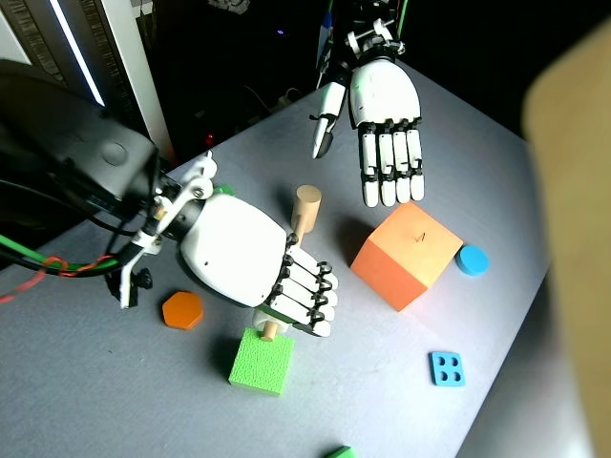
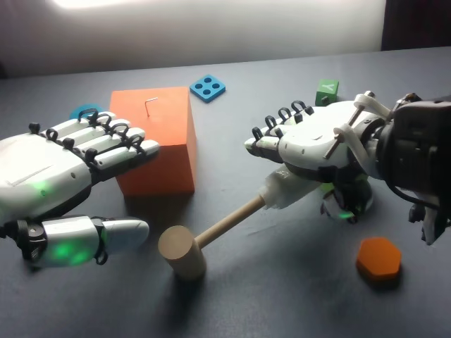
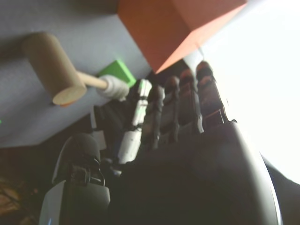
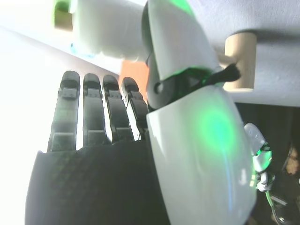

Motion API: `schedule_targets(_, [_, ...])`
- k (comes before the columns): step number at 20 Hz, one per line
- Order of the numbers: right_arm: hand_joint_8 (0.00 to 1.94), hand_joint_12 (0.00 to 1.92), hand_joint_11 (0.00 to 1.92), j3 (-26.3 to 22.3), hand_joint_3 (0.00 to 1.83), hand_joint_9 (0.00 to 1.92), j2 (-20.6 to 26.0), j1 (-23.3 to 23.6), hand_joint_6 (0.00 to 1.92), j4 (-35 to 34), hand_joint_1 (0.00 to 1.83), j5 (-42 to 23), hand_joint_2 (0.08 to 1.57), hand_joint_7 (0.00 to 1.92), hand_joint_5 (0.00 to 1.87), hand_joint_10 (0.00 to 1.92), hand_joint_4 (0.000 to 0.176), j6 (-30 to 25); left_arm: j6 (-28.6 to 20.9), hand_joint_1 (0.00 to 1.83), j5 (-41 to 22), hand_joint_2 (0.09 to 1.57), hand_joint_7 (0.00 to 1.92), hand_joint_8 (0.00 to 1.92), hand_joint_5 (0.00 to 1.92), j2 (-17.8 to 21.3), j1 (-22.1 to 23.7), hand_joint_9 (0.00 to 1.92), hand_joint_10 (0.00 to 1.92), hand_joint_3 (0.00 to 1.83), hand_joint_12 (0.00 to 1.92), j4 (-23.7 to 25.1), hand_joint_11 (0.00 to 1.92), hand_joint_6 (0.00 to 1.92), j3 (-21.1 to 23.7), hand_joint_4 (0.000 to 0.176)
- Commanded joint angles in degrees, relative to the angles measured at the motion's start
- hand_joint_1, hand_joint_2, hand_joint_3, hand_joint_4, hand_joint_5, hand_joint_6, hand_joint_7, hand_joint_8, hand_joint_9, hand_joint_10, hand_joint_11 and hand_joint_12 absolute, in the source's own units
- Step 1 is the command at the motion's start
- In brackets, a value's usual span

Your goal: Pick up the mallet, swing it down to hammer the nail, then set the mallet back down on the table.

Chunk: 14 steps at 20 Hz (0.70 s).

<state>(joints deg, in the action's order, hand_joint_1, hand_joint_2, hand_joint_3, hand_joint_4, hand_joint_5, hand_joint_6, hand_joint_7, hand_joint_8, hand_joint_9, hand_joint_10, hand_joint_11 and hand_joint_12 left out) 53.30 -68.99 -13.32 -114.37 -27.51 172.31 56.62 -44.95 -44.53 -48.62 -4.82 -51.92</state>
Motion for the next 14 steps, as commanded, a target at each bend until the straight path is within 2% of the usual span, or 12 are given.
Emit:
schedule_targets(1, [0.00, 0.07, 0.03, 0.43, 0.00, 0.00, -0.07, 0.18, 0.00, 2.24, 1.41, 1.36, 0.97, 0.01, 0.03, 0.00, 0.000, 0.13, 0.34, 0.00, -6.79, 1.30, 0.06, 0.00, 0.10, -0.03, 0.39, 0.03, 0.00, 0.00, 0.00, -0.71, 0.00, 0.00, -0.30, 0.000])
schedule_targets(2, [0.00, 0.11, 0.00, 2.46, 0.00, 0.00, -2.31, -0.31, 0.00, 2.23, 1.40, 2.38, 0.98, 0.04, 0.07, 0.00, 0.000, -0.54, 0.49, 0.00, -6.95, 1.30, 0.08, 0.01, 0.11, -0.80, 0.39, 0.04, 0.01, 0.00, 0.01, -1.72, 0.02, 0.01, -1.58, 0.000])
schedule_targets(4, [0.00, 0.11, 0.00, 3.14, 0.00, 0.00, -2.93, -0.48, 0.00, 2.23, 1.40, 2.77, 0.98, 0.04, 0.07, 0.00, 0.000, -0.65, 0.64, 0.00, -7.00, 1.30, 0.08, 0.01, 0.11, -1.02, 0.39, 0.04, 0.01, 0.00, 0.01, -2.14, 0.02, 0.01, -1.85, 0.000])
schedule_targets(5, [0.00, 0.17, 0.00, 3.70, 0.00, 0.01, -3.42, -0.58, 0.00, 2.23, 1.41, 3.01, 0.99, 0.05, 0.08, 0.00, 0.000, -0.63, 0.67, 0.00, -7.13, 1.30, 0.07, 0.01, 0.11, -1.17, 0.39, 0.04, 0.01, 0.00, 0.01, -2.33, 0.02, 0.01, -1.99, 0.000])
schedule_targets(8, [0.00, 0.04, 0.00, 5.99, 0.00, 0.00, -5.38, -1.25, 0.00, 2.23, 1.42, 3.48, 1.00, 0.06, 0.08, 0.00, 0.000, -0.86, 0.85, 0.00, -7.45, 1.30, 0.07, 0.00, 0.11, -1.46, 0.39, 0.04, 0.01, 0.00, 0.01, -3.01, 0.02, 0.01, -2.41, 0.000])
schedule_targets(14, [0.00, 0.03, 0.01, 8.80, 0.00, 0.00, -8.13, -3.33, 0.01, 2.25, 1.39, 4.47, 1.00, 0.06, 0.09, 0.00, 0.000, -1.26, 0.88, 0.00, -7.63, 1.30, 0.06, 0.00, 0.10, -2.34, 0.22, 0.04, 0.00, 0.00, 0.01, -3.46, 0.01, 0.00, -3.51, 0.000])
